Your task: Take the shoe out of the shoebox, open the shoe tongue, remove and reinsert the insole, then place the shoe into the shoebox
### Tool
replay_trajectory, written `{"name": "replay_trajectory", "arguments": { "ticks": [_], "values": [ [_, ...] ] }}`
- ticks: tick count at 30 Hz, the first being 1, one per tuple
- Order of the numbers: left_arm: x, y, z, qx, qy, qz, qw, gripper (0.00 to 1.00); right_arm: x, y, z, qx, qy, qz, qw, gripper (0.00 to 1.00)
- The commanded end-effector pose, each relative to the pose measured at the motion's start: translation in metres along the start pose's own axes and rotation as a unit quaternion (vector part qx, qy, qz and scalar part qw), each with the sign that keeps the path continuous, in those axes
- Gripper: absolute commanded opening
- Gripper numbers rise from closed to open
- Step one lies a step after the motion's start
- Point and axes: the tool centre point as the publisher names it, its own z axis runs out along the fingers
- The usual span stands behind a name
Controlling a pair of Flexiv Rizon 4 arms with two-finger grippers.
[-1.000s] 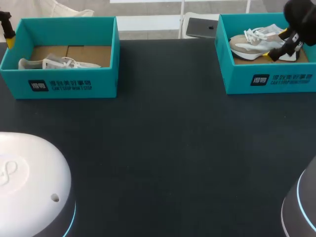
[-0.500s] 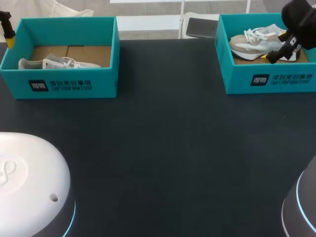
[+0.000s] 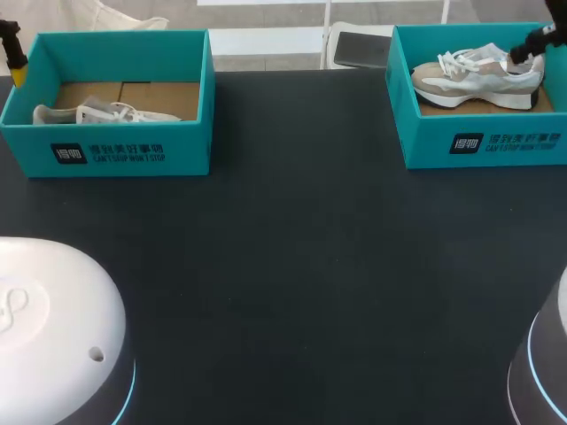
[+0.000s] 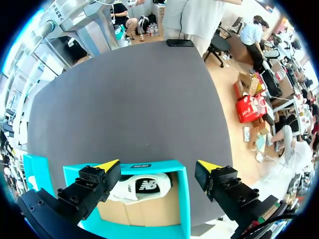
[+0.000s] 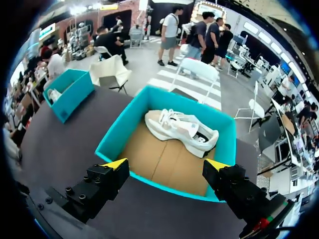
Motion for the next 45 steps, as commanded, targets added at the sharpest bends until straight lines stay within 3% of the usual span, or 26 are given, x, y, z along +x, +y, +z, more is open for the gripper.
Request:
{"name": "replay_trajectory", "arguments": {
  "ticks": [1,6,9,24,28,30,35,45],
  "values": [
    [0.001,0.0,0.0,0.0,0.001,0.0,1.0,1.0,-0.032,0.028,0.046,0.046,0.005,0.032,0.998,1.0],
    [0.001,0.0,0.0,0.0,0.001,0.0,1.0,1.0,-0.055,0.041,0.072,0.071,-0.008,0.082,0.994,1.0],
    [0.001,0.0,0.0,0.0,0.001,0.0,1.0,1.0,-0.07,0.039,0.087,0.096,-0.06,0.151,0.982,1.0],
    [0.001,0.0,0.0,0.0,0.001,0.0,1.0,1.0,-0.07,0.039,0.087,0.096,-0.06,0.151,0.982,1.0],
    [0.001,0.0,0.0,0.0,0.001,0.0,1.0,1.0,-0.086,0.027,0.111,0.143,-0.077,0.217,0.963,1.0],
    [0.001,0.0,0.0,0.0,0.001,0.0,1.0,1.0,-0.095,0.028,0.118,0.143,-0.092,0.228,0.959,1.0],
    [0.001,0.0,0.0,0.0,0.001,0.0,1.0,1.0,-0.116,0.029,0.14,0.201,-0.115,0.222,0.947,1.0],
    [0.001,0.0,0.0,0.0,0.001,0.0,1.0,1.0,-0.14,0.037,0.178,0.224,-0.098,0.251,0.936,1.0]
  ]
}}
